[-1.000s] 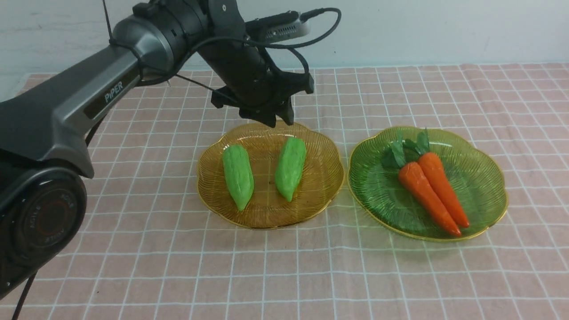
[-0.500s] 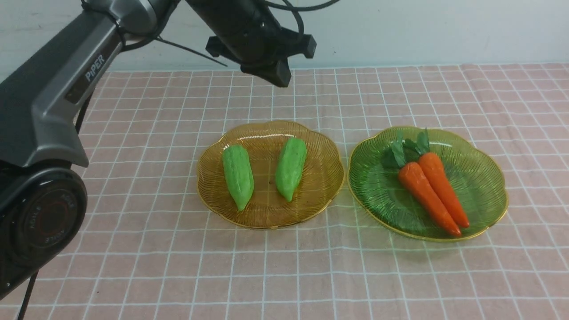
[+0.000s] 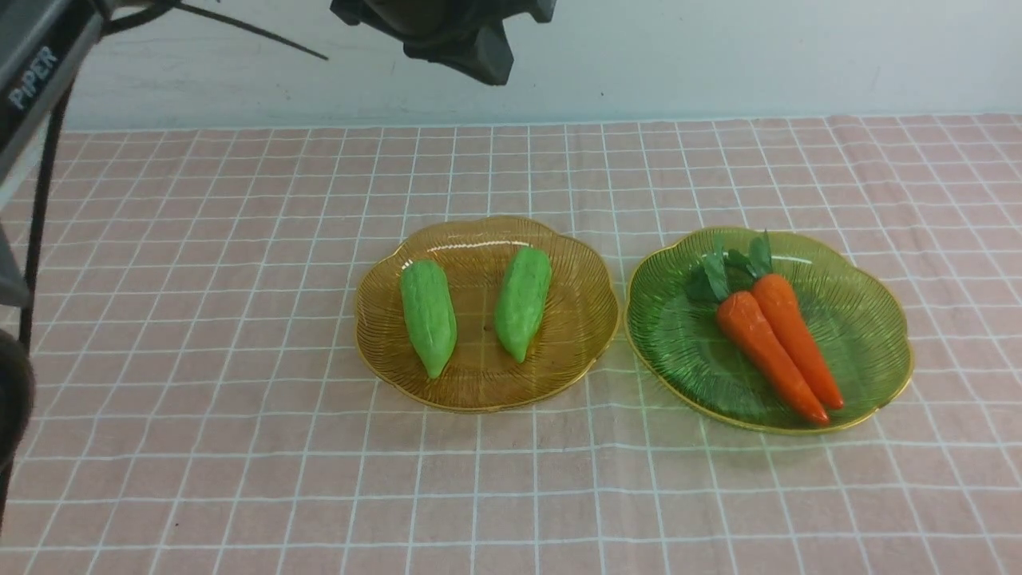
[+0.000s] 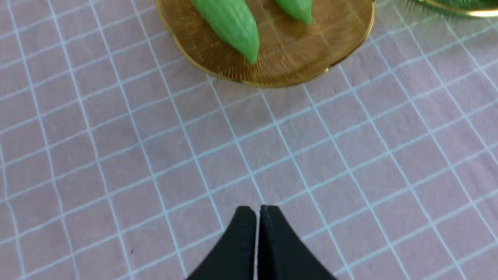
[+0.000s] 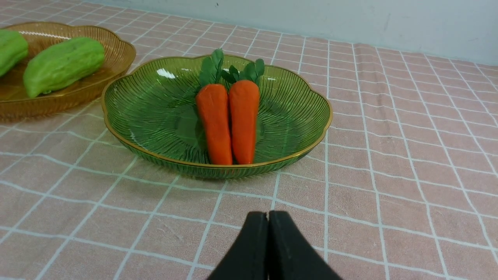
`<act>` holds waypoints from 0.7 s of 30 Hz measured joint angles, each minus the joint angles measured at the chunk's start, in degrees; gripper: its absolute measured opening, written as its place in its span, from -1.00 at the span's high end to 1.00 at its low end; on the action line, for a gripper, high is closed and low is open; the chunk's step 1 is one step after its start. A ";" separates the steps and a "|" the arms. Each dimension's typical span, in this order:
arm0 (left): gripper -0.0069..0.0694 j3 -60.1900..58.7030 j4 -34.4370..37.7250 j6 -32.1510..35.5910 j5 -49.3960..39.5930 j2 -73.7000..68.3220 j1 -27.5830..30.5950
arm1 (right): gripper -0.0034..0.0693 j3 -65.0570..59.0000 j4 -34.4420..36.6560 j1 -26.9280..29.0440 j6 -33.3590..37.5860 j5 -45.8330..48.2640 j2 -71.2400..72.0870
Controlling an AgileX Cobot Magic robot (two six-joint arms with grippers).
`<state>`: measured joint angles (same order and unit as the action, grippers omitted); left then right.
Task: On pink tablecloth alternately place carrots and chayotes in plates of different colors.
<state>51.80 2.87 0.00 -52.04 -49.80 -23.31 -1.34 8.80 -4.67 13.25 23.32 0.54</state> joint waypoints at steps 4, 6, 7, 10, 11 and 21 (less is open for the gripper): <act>0.83 -13.93 3.18 -0.66 14.34 7.95 0.00 | 0.95 0.00 0.00 0.00 -0.05 0.00 0.00; 0.83 -17.09 4.47 -0.70 17.15 10.61 0.00 | 0.95 0.00 0.00 0.00 -0.05 0.00 0.00; 0.83 -18.70 5.01 -0.70 18.00 11.83 0.00 | 0.95 0.00 0.00 0.00 -0.05 0.00 0.00; 0.83 -22.12 5.47 -0.70 18.27 13.73 0.00 | 0.95 0.00 0.00 0.00 -0.05 0.00 0.00; 0.83 -22.97 5.47 -0.70 18.27 14.10 0.00 | 0.95 0.00 0.00 0.00 -0.05 0.00 0.00; 0.83 -25.40 5.10 0.00 15.25 14.33 0.00 | 0.95 0.00 0.00 0.00 -0.05 0.00 0.00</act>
<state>26.41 7.97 0.00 -36.79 -35.47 -23.31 -1.34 8.80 -4.67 13.19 23.32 0.54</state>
